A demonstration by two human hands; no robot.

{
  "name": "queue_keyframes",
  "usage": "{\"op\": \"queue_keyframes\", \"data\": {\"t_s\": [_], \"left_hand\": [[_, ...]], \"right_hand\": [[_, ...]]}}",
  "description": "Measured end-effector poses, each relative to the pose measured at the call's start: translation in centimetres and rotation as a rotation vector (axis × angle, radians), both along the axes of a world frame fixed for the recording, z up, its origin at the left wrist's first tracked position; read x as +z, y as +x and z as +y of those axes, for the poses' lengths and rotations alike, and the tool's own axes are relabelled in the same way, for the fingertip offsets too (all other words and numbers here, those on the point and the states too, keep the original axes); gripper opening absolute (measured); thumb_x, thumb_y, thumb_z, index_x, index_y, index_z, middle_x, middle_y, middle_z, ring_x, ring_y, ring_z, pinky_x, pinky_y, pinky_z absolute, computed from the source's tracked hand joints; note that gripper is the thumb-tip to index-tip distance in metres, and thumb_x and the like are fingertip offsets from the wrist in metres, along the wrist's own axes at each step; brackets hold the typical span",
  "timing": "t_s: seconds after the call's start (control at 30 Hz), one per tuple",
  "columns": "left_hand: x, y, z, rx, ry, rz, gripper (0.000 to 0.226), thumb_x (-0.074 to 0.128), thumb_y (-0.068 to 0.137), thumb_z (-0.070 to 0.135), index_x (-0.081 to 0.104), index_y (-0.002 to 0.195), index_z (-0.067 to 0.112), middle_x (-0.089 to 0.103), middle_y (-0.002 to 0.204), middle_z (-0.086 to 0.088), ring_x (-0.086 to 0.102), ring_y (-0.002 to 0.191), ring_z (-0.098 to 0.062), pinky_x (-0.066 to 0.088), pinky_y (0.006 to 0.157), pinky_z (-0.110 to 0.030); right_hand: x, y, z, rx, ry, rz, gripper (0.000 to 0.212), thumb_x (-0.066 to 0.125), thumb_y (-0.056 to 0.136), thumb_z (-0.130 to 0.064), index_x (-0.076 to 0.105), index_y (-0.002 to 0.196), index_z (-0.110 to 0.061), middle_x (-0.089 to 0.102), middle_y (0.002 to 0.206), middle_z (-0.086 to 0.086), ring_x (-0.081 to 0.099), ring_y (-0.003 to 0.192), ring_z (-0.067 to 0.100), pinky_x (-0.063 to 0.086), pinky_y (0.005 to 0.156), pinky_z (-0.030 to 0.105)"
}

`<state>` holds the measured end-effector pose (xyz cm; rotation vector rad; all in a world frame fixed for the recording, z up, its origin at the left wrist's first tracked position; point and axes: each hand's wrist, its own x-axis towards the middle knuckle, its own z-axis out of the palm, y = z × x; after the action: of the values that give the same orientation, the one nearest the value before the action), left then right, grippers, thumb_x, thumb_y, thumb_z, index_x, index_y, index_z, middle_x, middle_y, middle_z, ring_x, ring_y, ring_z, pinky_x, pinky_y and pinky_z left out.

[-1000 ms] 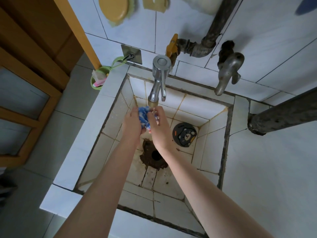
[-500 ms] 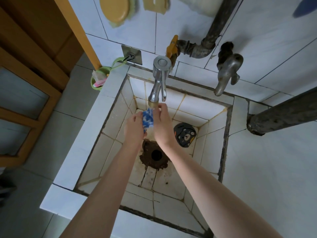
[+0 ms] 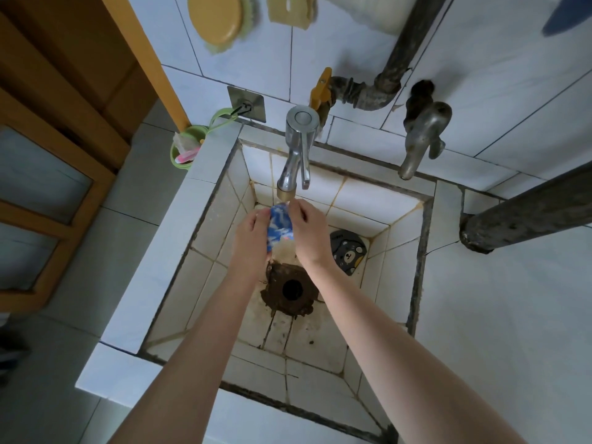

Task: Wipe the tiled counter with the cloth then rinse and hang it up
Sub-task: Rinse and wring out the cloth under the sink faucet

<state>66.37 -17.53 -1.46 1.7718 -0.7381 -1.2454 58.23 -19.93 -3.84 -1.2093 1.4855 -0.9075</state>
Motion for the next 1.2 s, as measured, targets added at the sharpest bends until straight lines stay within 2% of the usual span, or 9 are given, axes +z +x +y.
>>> {"op": "queue_keyframes", "data": {"t_s": [0.17,0.33,0.5,0.63,0.77,0.83,0.93,1.0,1.2], "left_hand": [[-0.2,0.3,-0.2,-0.028,-0.032,0.039,0.012,0.043,0.098,0.017,0.054,0.098,0.010,0.059,0.084,0.000,0.057,0.072,-0.011,0.047,0.056,-0.015],[-0.6,0.2,0.4,-0.082,-0.062,0.014,0.016,0.053,0.094,0.016,0.067,0.089,0.018,0.069,0.087,-0.012,0.066,0.089,-0.031,0.053,0.086,-0.043],[-0.5,0.4,1.2,-0.158,-0.085,-0.102,0.022,0.058,0.090,0.010,0.068,0.110,0.007,0.067,0.082,-0.004,0.063,0.082,-0.019,0.053,0.081,-0.032],[-0.1,0.2,1.4,-0.092,-0.063,-0.076,0.027,0.068,0.082,0.014,0.069,0.109,0.011,0.071,0.084,0.002,0.067,0.080,-0.010,0.054,0.074,-0.021],[0.0,-0.1,1.5,0.082,-0.045,0.048,0.019,0.066,0.085,0.017,0.070,0.102,0.012,0.072,0.084,0.002,0.069,0.077,-0.007,0.054,0.069,-0.017],[0.1,0.1,1.3,0.204,-0.018,0.244,0.022,0.059,0.090,0.016,0.067,0.108,0.008,0.071,0.094,-0.005,0.069,0.087,-0.012,0.056,0.077,-0.023],[0.1,-0.2,1.0,0.259,0.006,0.397,0.023,0.052,0.095,0.019,0.067,0.109,0.010,0.071,0.099,-0.007,0.068,0.093,-0.015,0.055,0.081,-0.026],[0.1,-0.6,1.0,0.252,0.020,0.391,0.023,0.052,0.094,0.022,0.069,0.105,0.010,0.071,0.099,-0.009,0.068,0.095,-0.018,0.055,0.081,-0.026],[-0.1,0.0,1.2,0.227,-0.009,0.280,0.022,0.064,0.085,0.010,0.068,0.106,0.005,0.072,0.094,-0.006,0.069,0.087,-0.013,0.056,0.075,-0.020]], "right_hand": [[0.7,-1.1,0.5,-0.080,0.163,-0.415,0.035,0.042,0.099,-0.024,0.064,0.097,0.002,0.065,0.095,0.022,0.062,0.085,0.032,0.050,0.079,0.029],[1.1,-0.4,1.5,0.009,0.193,-0.513,0.026,0.048,0.097,-0.017,0.060,0.116,-0.006,0.064,0.101,0.009,0.061,0.090,0.016,0.051,0.080,0.023],[1.2,0.1,0.9,0.053,0.274,-0.345,0.023,0.040,0.099,-0.031,0.058,0.093,-0.017,0.061,0.084,0.002,0.061,0.079,0.014,0.051,0.077,0.029],[0.9,0.4,0.1,-0.117,0.339,-0.249,0.031,0.041,0.099,-0.028,0.061,0.098,-0.004,0.064,0.096,0.017,0.063,0.091,0.026,0.052,0.088,0.039],[1.3,0.1,0.6,-0.168,0.225,-0.356,0.028,0.041,0.100,-0.023,0.062,0.103,-0.005,0.065,0.091,0.006,0.064,0.078,0.011,0.052,0.073,0.021],[1.3,0.0,1.3,-0.059,0.207,-0.455,0.027,0.041,0.100,-0.024,0.063,0.109,-0.010,0.065,0.109,0.009,0.065,0.092,0.007,0.050,0.075,0.012],[0.8,0.6,2.2,0.063,0.235,-0.503,0.034,0.042,0.099,-0.021,0.051,0.132,-0.014,0.039,0.148,0.006,0.042,0.132,0.015,0.039,0.102,0.018],[0.6,1.2,2.3,0.001,0.242,-0.525,0.039,0.042,0.099,-0.016,0.044,0.138,-0.013,0.043,0.143,0.008,0.046,0.128,0.018,0.042,0.103,0.025],[0.4,0.8,0.9,-0.077,0.146,-0.314,0.022,0.042,0.099,-0.017,0.060,0.106,-0.006,0.063,0.091,0.002,0.060,0.080,0.010,0.050,0.077,0.023]]}}
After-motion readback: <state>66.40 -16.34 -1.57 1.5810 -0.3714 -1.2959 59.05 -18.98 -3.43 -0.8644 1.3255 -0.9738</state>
